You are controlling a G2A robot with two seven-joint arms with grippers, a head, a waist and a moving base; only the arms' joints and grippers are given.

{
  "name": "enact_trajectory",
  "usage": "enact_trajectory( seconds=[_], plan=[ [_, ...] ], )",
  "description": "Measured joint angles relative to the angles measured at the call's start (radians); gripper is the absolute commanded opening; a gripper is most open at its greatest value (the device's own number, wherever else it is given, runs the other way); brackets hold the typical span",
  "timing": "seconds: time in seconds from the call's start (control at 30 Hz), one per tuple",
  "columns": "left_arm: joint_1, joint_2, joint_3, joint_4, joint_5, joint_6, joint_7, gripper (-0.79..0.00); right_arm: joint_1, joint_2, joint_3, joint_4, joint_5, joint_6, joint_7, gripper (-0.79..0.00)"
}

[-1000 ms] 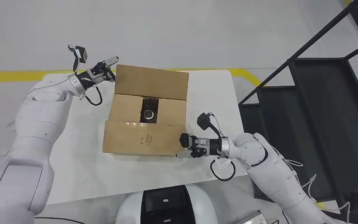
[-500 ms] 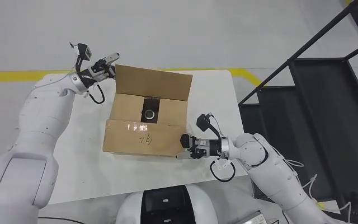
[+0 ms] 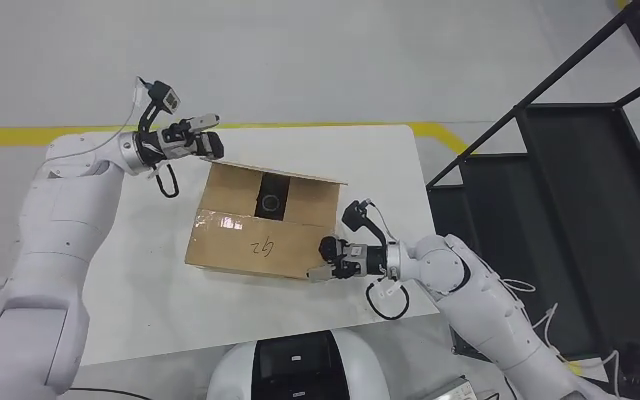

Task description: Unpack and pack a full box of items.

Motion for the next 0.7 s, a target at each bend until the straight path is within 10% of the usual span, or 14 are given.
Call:
enact_trajectory(
  seconds=[0.3, 0.7],
  plan=[
    [0.099, 0.061, 0.007, -0.165, 0.031, 0.079, -0.079, 0.0, -0.022, 0.009, 0.038, -0.02, -0.011, 0.008, -0.022, 0.0],
    [0.118, 0.103, 0.062, -0.168, 0.102, 0.098, -0.097, 0.0, -0.049, 0.019, 0.079, -0.028, -0.005, 0.009, -0.035, 0.0]
  ],
)
